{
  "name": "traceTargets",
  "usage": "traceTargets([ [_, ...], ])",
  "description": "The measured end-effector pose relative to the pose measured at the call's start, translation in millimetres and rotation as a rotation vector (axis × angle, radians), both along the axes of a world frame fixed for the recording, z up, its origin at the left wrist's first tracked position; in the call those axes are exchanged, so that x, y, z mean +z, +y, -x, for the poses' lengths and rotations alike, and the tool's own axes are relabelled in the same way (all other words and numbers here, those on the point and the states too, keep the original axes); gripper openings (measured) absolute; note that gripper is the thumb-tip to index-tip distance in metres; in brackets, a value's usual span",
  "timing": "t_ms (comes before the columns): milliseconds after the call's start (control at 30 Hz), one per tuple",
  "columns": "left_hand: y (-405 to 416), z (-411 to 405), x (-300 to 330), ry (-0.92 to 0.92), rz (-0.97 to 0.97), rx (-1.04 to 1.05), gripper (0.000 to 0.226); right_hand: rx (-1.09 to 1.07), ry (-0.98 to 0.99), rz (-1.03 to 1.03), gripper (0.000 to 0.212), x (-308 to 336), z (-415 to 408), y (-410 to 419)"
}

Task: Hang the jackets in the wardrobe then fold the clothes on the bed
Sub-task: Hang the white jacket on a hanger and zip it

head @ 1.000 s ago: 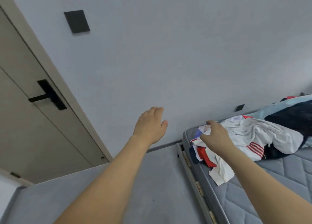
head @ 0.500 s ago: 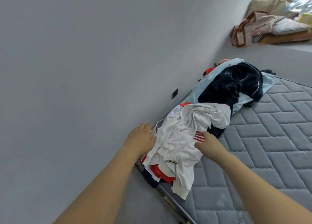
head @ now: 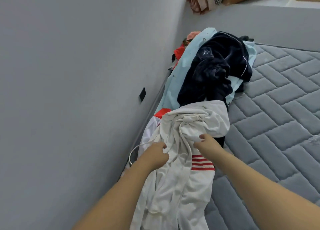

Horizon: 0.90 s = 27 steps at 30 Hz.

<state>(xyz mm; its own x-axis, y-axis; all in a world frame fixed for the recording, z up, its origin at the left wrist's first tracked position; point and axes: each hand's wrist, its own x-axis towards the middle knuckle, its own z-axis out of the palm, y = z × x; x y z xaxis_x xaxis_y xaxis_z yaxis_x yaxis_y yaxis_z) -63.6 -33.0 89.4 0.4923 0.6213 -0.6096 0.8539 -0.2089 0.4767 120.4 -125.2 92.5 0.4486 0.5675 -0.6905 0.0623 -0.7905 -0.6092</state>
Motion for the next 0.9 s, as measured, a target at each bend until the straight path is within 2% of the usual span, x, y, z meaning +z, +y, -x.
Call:
traceTargets([
  [133,55,-41,-95,-0.019,0.001,0.072,0.060,-0.055,-0.061,0.020,0.071,-89,-14,49],
  [200,72,-51,-127,-0.070,-0.013,0.129,0.064,-0.027,-0.189,0.044,0.075,-121,-13,68],
  [300,93,-60,-164,-0.137,-0.042,0.206,0.068,0.086,-0.406,0.183,0.090,-151,-8,84],
  [333,99,-61,-170,-0.137,-0.058,0.240,0.069,0.139,-0.467,0.227,0.088,-156,-8,87],
  [400,111,-66,-179,-0.168,-0.040,0.296,0.053,0.214,-0.613,0.257,0.064,-161,-12,91],
  [500,118,-68,-178,-0.271,0.048,0.359,0.027,0.235,-0.769,0.184,0.029,-158,-22,93],
  [600,115,-60,-162,-0.341,-0.054,0.401,0.022,0.025,-0.635,-0.005,0.005,-142,-28,86],
  [733,93,-61,-108,-0.444,0.148,0.518,0.028,-0.377,-0.309,-0.132,0.021,-102,-40,58],
  [833,73,-70,-54,-0.444,0.239,0.569,0.024,-0.474,-0.182,-0.157,0.026,-58,-45,30],
  [900,53,-73,-14,-0.446,0.284,0.530,0.019,-0.486,-0.136,-0.145,0.024,-24,-47,9],
])
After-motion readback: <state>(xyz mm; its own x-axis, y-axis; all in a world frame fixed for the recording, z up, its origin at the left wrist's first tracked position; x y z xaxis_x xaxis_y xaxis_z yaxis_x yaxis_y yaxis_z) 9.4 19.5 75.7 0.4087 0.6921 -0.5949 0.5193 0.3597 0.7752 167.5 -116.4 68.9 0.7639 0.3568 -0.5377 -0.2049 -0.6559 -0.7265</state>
